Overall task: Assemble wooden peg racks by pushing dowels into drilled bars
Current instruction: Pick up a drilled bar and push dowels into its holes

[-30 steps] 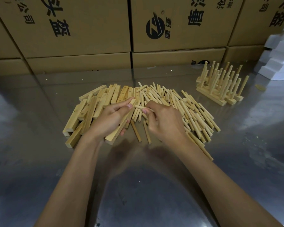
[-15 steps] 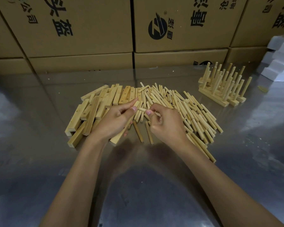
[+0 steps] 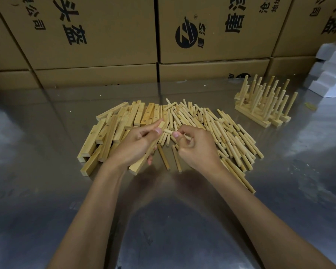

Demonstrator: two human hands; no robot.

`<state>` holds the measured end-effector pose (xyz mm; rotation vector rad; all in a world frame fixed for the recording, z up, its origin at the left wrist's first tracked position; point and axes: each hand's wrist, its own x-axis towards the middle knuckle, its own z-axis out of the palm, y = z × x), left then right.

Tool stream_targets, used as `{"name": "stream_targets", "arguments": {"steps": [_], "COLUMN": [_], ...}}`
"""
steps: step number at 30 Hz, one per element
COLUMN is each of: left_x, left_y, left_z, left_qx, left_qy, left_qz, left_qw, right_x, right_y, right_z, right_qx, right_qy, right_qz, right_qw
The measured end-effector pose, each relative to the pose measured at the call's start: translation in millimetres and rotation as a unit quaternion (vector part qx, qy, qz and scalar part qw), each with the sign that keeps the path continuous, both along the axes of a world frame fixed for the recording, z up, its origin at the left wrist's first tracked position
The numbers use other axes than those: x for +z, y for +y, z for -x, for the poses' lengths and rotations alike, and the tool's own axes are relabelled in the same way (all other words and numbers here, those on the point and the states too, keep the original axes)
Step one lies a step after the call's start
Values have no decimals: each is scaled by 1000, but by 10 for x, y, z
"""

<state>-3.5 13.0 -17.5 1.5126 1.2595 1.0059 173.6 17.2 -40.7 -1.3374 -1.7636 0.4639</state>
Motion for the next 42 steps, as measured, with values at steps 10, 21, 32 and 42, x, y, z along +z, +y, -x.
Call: {"name": "stream_targets", "arguments": {"steps": [10,21,32,42], "left_x": [-14,-63,-71,-57], "left_y": [33,28,96,46], "left_z": [54,-56,-29,-89], "left_qx": [-13,15,30,-40], "left_qy": [-45,-83,-260,-196], "left_qz": [52,43,92,92], "left_qw": [998,996,961,976], "right_x": [-46,88,335,334], "right_y": [6,-10,-1,-37], "right_z": [24,-31,-273,-192], "right_qx": [15,16,37,78], "right_qy": [51,16,264,316], "right_qz": [17,55,122,88], "right_qw": [998,998,956,941]}}
